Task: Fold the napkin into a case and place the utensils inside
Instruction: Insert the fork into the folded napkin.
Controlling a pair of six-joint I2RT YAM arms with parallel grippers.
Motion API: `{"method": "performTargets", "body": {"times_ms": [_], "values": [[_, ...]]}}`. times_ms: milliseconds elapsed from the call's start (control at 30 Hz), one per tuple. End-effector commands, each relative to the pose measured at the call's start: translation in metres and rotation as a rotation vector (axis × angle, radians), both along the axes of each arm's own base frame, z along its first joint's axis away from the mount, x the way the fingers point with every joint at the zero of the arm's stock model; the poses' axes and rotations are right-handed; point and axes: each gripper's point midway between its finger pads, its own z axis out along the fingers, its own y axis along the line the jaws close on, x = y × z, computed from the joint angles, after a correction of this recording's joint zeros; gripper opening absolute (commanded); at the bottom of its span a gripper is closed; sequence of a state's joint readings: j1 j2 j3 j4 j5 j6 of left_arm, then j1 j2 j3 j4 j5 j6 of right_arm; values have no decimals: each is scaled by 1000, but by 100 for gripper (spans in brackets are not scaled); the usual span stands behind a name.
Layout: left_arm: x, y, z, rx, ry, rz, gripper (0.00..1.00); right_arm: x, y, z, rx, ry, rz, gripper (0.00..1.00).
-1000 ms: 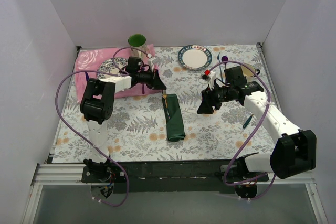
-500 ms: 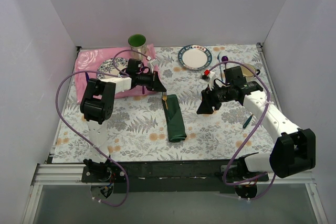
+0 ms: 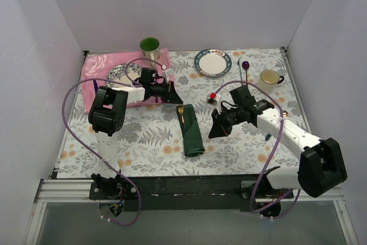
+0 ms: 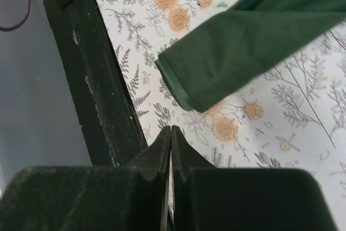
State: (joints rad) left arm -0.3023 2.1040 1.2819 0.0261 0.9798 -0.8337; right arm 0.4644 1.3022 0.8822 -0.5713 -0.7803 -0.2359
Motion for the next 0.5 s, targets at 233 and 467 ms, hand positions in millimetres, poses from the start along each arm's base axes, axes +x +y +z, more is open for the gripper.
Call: {"method": "performTargets", "body": {"times_ms": [233, 467], "values": [[-6, -2, 17, -17, -39, -10, 0, -36, 46, -16, 2, -283, 323, 1], [-8, -1, 14, -14, -26, -7, 0, -53, 61, -44, -51, -455, 442, 1]]}}
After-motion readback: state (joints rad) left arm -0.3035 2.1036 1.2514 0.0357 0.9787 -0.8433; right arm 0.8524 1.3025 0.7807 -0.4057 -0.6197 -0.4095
